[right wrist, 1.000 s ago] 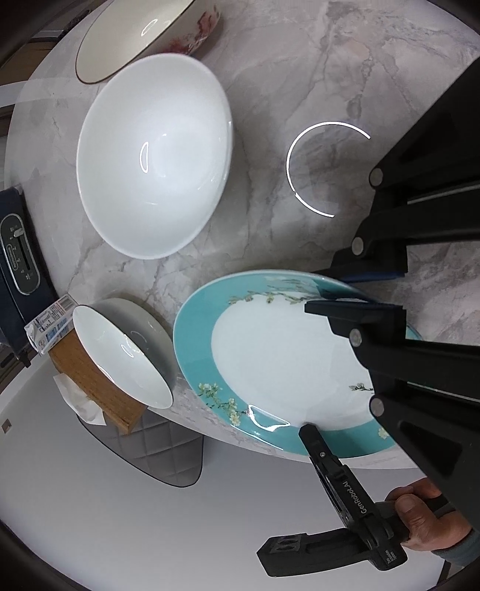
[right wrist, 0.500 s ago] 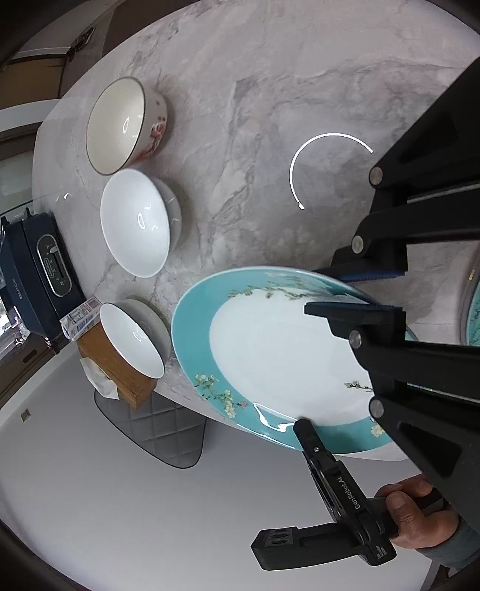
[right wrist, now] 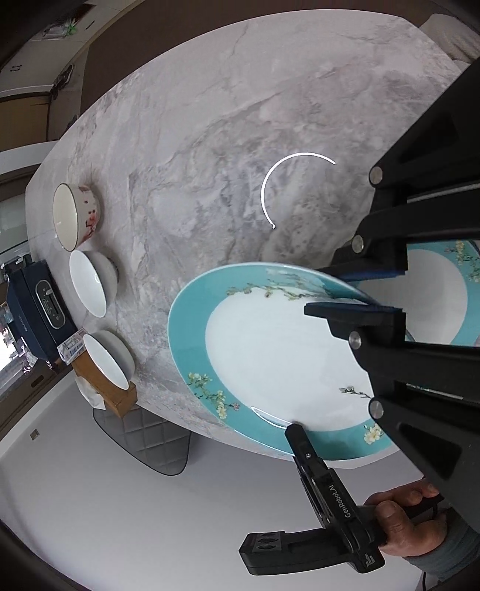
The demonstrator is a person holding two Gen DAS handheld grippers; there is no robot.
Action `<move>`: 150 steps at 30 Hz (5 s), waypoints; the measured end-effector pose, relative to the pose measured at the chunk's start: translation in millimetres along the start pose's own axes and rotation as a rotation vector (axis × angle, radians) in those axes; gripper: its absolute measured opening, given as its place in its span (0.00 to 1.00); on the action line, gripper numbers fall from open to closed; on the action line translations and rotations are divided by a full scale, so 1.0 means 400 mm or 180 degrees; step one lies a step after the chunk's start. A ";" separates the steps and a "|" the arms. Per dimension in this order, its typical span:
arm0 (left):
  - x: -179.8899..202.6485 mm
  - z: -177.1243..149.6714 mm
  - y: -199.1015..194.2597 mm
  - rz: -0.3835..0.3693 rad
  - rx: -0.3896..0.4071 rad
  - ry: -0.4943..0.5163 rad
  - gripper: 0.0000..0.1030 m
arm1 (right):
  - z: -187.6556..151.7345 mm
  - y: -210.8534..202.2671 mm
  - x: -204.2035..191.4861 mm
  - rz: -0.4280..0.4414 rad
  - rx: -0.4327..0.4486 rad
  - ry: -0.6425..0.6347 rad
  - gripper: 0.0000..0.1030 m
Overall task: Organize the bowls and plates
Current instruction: 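Carry the teal floral plate onto the plate stack and open the left tool, then move the left tool to the rim of the large white bowl, then close the left tool on the large white bowl rim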
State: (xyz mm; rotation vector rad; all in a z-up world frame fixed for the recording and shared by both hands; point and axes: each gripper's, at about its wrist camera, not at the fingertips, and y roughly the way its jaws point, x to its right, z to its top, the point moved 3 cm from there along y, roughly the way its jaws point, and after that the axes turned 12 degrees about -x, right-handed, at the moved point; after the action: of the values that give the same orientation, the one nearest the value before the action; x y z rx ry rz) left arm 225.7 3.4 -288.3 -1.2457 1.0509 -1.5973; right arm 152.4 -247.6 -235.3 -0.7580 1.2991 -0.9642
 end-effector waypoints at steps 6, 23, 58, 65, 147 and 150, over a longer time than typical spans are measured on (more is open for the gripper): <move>0.022 -0.122 0.021 0.0024 -0.0054 0.0139 0.16 | -0.127 0.007 0.017 -0.0039 -0.0002 0.0093 0.11; 0.039 -0.255 0.085 0.0075 -0.0140 0.0411 0.16 | -0.281 0.041 0.044 -0.0199 0.0011 0.0224 0.11; -0.009 -0.287 0.147 0.0141 -0.0130 0.0172 0.58 | -0.312 0.060 0.010 -0.0778 0.0194 -0.0084 0.67; -0.048 -0.261 0.078 0.0177 0.0020 -0.0006 0.66 | -0.284 0.012 0.012 -0.0918 0.0340 -0.0061 0.81; -0.430 0.947 0.141 0.0568 0.0053 -0.0470 0.09 | 0.996 0.426 -0.306 -0.0541 -0.0523 -0.0730 0.11; -0.388 0.887 0.096 0.0575 0.0121 -0.0405 0.09 | 0.944 0.389 -0.303 -0.0525 -0.0490 -0.0795 0.12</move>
State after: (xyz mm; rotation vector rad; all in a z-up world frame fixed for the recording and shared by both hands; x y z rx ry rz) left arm 602.8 96.3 -313.0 -1.1762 1.0179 -1.3770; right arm 548.9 -95.2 -268.6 -1.0833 1.1130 -0.8741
